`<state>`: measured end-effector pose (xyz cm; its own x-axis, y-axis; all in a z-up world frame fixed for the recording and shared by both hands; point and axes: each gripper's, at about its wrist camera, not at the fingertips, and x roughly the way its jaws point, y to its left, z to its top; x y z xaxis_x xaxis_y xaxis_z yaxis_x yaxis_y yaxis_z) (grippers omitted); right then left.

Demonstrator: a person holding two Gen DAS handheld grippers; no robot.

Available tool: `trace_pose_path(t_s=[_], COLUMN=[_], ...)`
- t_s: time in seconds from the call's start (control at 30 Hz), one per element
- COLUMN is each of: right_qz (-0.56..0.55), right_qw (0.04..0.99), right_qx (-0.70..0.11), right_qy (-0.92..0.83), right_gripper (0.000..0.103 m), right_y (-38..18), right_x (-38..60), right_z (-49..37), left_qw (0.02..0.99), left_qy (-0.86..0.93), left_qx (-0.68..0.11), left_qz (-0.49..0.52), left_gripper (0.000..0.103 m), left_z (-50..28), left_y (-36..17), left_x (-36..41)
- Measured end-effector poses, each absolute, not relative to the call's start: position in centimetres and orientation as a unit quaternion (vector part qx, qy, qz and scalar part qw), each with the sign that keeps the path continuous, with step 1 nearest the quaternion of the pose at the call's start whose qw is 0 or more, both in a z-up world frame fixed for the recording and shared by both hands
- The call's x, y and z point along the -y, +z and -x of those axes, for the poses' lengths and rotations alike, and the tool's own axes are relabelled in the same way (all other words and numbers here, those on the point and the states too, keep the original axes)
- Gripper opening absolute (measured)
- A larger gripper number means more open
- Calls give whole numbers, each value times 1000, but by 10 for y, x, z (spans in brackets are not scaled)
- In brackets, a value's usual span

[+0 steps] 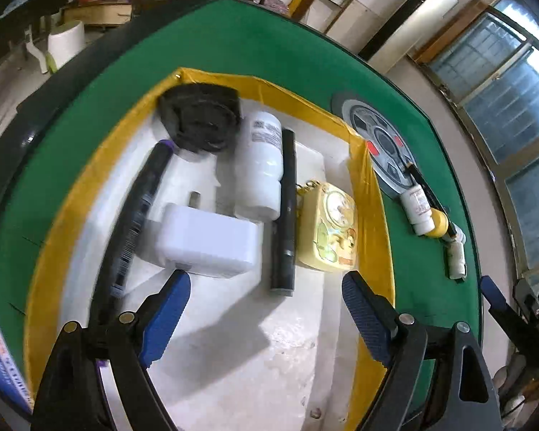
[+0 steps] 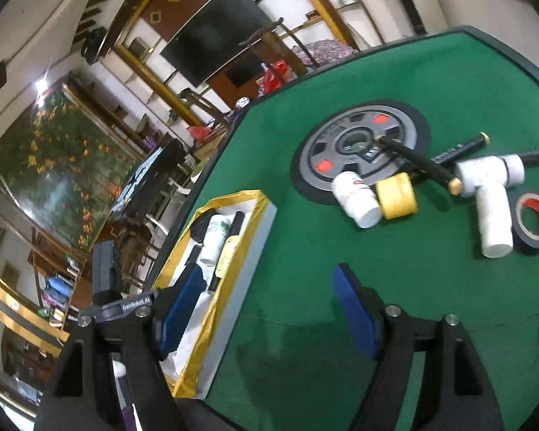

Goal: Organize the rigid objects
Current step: 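Move both grippers back over the remaining objects on the table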

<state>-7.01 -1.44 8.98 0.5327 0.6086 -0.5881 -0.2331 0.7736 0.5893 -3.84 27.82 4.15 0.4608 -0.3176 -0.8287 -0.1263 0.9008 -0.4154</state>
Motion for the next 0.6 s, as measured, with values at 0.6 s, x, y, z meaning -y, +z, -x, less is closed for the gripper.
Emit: trace_pose_path(t_s=[0.6], right_qz=[-226], right_qw=[922], right_qx=[-316], right_qy=[13], right_gripper=[103], right_y=[83], right_x=[163], right_z=[61], left_qw=[890], left_qy=[-191], left_qx=[-402], left_qz=[97], left_gripper=[102], left_z=[46], left_y=[129], left_x=[-114])
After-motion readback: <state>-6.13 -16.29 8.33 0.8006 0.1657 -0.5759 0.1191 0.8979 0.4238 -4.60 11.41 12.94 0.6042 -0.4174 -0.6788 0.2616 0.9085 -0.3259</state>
